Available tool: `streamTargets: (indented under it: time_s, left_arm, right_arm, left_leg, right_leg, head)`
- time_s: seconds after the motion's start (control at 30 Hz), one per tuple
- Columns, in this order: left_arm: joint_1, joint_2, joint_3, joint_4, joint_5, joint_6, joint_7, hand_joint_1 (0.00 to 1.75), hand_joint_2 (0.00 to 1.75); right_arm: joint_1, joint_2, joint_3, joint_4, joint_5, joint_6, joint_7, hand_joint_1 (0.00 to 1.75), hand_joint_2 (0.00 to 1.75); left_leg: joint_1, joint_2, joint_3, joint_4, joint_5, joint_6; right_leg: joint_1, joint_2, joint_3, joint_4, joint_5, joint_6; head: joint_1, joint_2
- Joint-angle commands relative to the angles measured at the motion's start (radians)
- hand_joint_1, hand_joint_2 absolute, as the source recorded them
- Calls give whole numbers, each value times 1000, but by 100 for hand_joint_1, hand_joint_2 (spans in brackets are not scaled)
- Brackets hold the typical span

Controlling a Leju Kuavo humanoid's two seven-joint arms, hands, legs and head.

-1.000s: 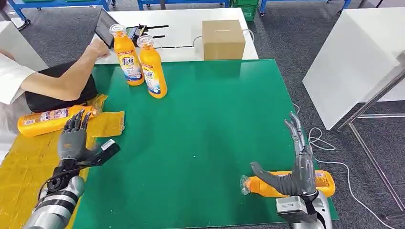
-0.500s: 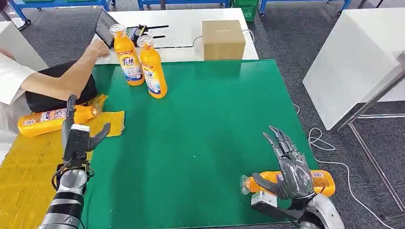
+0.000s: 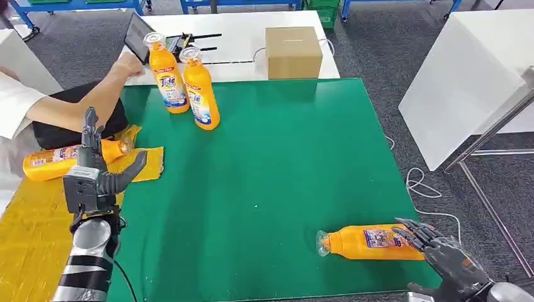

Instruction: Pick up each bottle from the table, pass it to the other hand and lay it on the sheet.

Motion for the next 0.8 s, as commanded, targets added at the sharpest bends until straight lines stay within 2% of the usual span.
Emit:
streamTargets:
  time_s: [0.03,0.2,0.27,0.4,0.8]
  left_arm:
    - [17,-16,-55,-13,8,6,5,0,175]
    - [38,-24,-69,-32,8,4,14,0,175]
    - [38,-24,-69,-32,8,4,14,0,175]
    - [38,-24,-69,-32,8,4,14,0,175]
    - [40,-27,-72,-39,6,3,16,0,175]
  right_arm:
    - [-30,43,-31,93,47,-13,60,0,175]
    - [-86,121,-16,159,148,-43,105,0,175]
    - [-86,121,-16,159,148,-43,105,0,175]
    - [-86,121,-16,159,148,-43,105,0,175]
    - [-102,143,-17,173,192,-45,128,0,175]
  left_leg:
    - [2,-3,3,-2,0,-1]
    - [3,-1,4,-3,0,-1]
    - [4,-3,7,-4,0,-1]
    - [2,-1,2,-2,0,-1]
    - [2,-1,3,-2,0,-1]
  right_leg:
    - [1,-3,4,-3,0,1]
    - [3,-1,5,-4,1,1]
    - [3,-3,9,-7,0,1]
    - [2,-1,3,-2,0,0]
    - [1,-1,4,-3,0,0]
  head:
    - [0,0]
    - [0,0]
    - [0,0]
    - [0,0]
    - [0,0]
